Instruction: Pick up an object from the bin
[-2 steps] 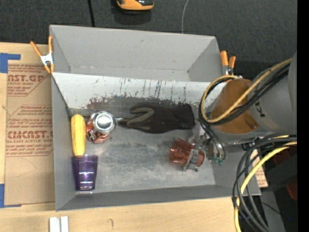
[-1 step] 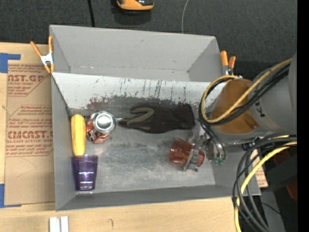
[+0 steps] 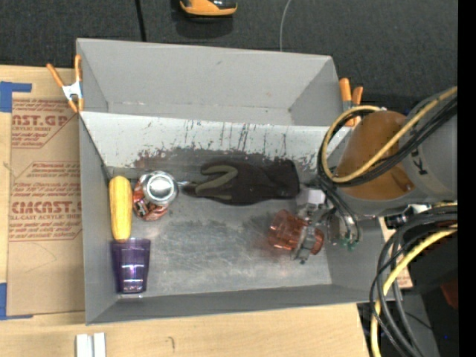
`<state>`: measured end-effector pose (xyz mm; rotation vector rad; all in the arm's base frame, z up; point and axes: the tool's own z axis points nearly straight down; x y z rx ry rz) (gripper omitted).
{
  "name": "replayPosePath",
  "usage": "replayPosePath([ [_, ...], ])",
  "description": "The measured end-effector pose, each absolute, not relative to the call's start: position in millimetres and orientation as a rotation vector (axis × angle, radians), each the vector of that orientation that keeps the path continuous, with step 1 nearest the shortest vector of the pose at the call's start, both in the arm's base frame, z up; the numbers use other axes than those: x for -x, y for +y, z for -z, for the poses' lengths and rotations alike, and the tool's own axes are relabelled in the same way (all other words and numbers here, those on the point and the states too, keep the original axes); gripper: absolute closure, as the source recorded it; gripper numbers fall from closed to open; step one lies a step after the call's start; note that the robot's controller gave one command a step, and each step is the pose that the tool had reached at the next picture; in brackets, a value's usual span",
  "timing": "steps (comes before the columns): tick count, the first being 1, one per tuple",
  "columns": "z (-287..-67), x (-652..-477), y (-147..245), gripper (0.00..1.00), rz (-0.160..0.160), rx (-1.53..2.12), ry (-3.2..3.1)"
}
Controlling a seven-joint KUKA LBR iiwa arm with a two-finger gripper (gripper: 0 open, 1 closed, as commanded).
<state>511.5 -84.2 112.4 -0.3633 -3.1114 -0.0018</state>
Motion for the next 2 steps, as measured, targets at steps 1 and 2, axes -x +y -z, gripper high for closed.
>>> replayPosePath([
  [1, -131.3, -505.2, -90.2, 1.00, -0.002, 0.317, -3.136],
  [2, -256.6, -524.9, -103.3, 1.00, 0.000, 0.359, -3.124],
])
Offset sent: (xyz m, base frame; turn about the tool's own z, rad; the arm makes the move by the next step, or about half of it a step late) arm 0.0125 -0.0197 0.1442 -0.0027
